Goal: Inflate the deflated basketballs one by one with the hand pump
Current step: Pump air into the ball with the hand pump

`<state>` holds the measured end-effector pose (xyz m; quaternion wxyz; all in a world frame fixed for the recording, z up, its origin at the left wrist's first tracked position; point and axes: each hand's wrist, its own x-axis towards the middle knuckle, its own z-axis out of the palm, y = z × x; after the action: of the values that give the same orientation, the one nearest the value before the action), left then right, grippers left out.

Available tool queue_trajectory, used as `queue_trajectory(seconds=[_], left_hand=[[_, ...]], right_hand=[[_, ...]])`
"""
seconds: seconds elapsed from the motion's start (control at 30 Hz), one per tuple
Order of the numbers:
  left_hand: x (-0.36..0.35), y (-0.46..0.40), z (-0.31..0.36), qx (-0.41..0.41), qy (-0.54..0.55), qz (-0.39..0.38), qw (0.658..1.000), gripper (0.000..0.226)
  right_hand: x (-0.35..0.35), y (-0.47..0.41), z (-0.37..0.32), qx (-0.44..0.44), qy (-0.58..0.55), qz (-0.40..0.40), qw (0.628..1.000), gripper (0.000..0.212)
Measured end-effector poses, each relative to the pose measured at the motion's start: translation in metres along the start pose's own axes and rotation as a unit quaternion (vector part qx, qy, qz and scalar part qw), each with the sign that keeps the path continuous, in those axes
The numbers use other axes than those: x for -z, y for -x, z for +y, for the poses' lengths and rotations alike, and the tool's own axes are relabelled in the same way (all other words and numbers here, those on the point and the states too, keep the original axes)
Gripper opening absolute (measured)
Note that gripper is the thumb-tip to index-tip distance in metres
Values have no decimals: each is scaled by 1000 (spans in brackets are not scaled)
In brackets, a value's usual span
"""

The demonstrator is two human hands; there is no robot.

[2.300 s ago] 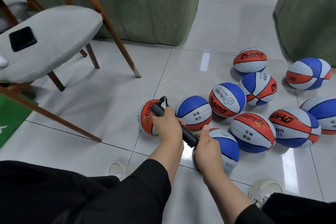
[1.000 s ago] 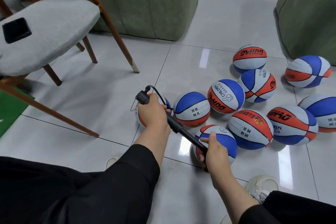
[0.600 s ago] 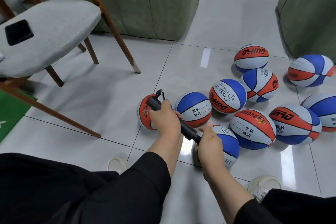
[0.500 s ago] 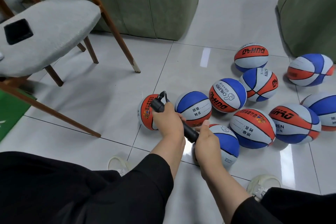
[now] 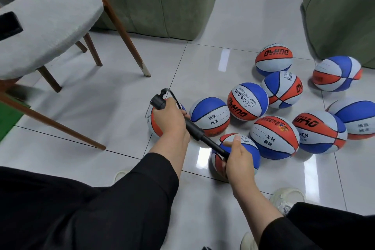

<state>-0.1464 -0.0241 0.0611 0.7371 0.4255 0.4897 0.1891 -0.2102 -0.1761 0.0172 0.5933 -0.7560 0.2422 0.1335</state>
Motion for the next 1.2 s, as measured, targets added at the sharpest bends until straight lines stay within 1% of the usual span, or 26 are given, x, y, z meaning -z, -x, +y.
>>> queue_trajectory(seconds=[0.07, 0.17, 0.23, 0.3, 0.37, 0.4, 0.53, 0.6, 0.67, 0.73, 0.8, 0.83, 0.87, 0.93, 0.97, 1.03, 1.1, 1.2], left_hand=[[-2, 2, -5, 3, -2, -2, 1000, 7], [-4, 7, -17, 7, 3, -3, 1000, 23], [-4, 12, -26, 16, 6, -13, 1000, 36], [-5, 19, -31, 15, 0, -19, 1000, 41], [-5, 26, -34, 7, -13, -21, 1000, 40], [-5, 28, -34, 4, -18, -23, 1000, 39], [-2, 27, -30, 14, -17, -39, 999, 40], [-1, 24, -23, 20, -12, -40, 999, 35], [-1, 18, -12, 23, -3, -30, 999, 22], [1, 8, 0, 20, 4, -3, 1000, 7], [4, -2, 7, 16, 10, 14, 1000, 3], [6, -4, 8, 11, 9, 16, 1000, 2], [7, -4, 8, 6, 3, 15, 1000, 2], [7, 0, 5, -4, -6, 11, 1000, 2], [6, 4, 2, -6, -8, 9, 1000, 4], [5, 10, -4, -10, -12, 6, 1000, 2], [3, 17, -12, -13, -20, 2, 1000, 9], [2, 27, -24, -17, -33, -2, 999, 13]], right_hand=[[2, -3, 0, -5, 0, 10, 1000, 79], [0, -3, -8, 9, 4, 18, 1000, 73], [-4, -1, -17, 31, 8, 18, 999, 78], [-8, 0, -23, 53, 2, 14, 999, 72], [-12, 1, -23, 60, 15, 1, 998, 66], [-15, 2, -21, 58, 20, -4, 998, 66], [-19, 3, -21, 45, -8, 1, 999, 82], [-19, 3, -21, 64, -2, -12, 998, 83], [-14, 4, -16, 75, 9, -19, 997, 77], [-4, 1, -8, 59, 11, -21, 998, 66], [7, 0, -1, 13, 4, -23, 1000, 57], [10, -1, 1, -6, -5, -27, 1000, 56], [11, 0, 2, -6, -7, -31, 999, 60], [6, 0, 7, 22, 5, -31, 999, 80], [3, 1, 8, 39, 10, -31, 999, 84], [-3, 3, 10, 49, 14, -36, 998, 80], [-8, 4, 8, 32, -2, -38, 999, 75], [-16, 3, -1, -1, -2, -44, 999, 59]])
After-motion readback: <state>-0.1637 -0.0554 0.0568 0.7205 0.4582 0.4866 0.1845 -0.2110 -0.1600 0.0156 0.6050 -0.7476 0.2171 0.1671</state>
